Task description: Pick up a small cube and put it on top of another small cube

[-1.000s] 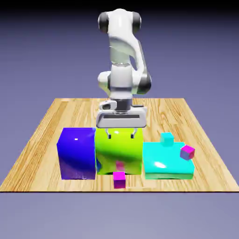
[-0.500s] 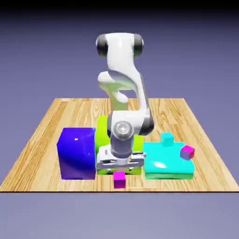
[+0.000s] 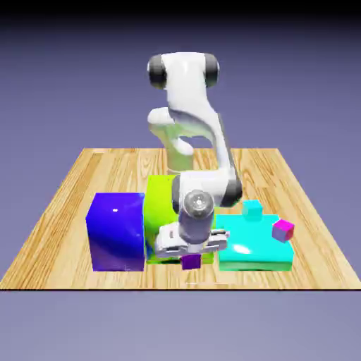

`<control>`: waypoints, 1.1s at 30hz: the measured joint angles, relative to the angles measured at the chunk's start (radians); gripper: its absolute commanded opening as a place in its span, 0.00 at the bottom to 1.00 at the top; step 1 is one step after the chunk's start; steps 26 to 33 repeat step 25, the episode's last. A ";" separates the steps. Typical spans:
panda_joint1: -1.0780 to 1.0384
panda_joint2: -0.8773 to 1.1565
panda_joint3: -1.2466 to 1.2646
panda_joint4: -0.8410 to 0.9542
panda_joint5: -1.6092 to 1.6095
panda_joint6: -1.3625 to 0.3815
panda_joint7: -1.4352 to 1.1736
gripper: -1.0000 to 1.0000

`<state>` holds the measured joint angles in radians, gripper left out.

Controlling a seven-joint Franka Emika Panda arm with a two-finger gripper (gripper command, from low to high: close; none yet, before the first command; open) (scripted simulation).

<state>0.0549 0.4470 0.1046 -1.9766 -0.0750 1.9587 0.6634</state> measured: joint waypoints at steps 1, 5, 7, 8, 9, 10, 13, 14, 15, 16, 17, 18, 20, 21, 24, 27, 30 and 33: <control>0.019 -0.036 0.030 -0.030 -0.011 -0.002 -0.025 0.00; 0.093 -0.181 0.150 -0.148 -0.054 -0.010 -0.123 0.00; 0.129 -0.254 0.209 -0.207 -0.076 -0.014 -0.172 0.00; 0.147 -0.290 0.239 -0.236 -0.087 -0.016 -0.197 0.00; 0.171 -0.326 0.269 -0.266 -0.098 -0.018 -0.221 0.00; 0.207 -0.363 0.299 -0.295 -0.108 -0.020 -0.246 0.00; 0.270 -0.471 0.389 -0.384 -0.141 -0.027 -0.320 0.00; 0.274 -0.507 0.419 -0.413 -0.152 -0.029 -0.344 0.00; 0.283 -0.536 0.442 -0.437 -0.160 -0.030 -0.364 0.00; 0.274 -0.536 0.442 -0.437 -0.160 -0.030 -0.364 0.00; 0.263 -0.512 0.438 -0.462 -0.183 0.013 -0.346 0.00; 0.261 -0.489 0.434 -0.488 -0.205 0.057 -0.328 0.00; 0.246 -0.441 0.427 -0.539 -0.250 0.143 -0.293 1.00; 0.236 -0.441 0.425 -0.539 -0.253 0.143 -0.291 1.00; 0.267 -0.489 0.434 -0.488 -0.208 0.057 -0.327 1.00; 0.276 -0.512 0.438 -0.462 -0.185 0.013 -0.345 1.00; 0.276 -0.512 0.438 -0.462 -0.185 0.013 -0.345 1.00; 0.276 -0.512 0.438 -0.462 -0.185 0.013 -0.345 1.00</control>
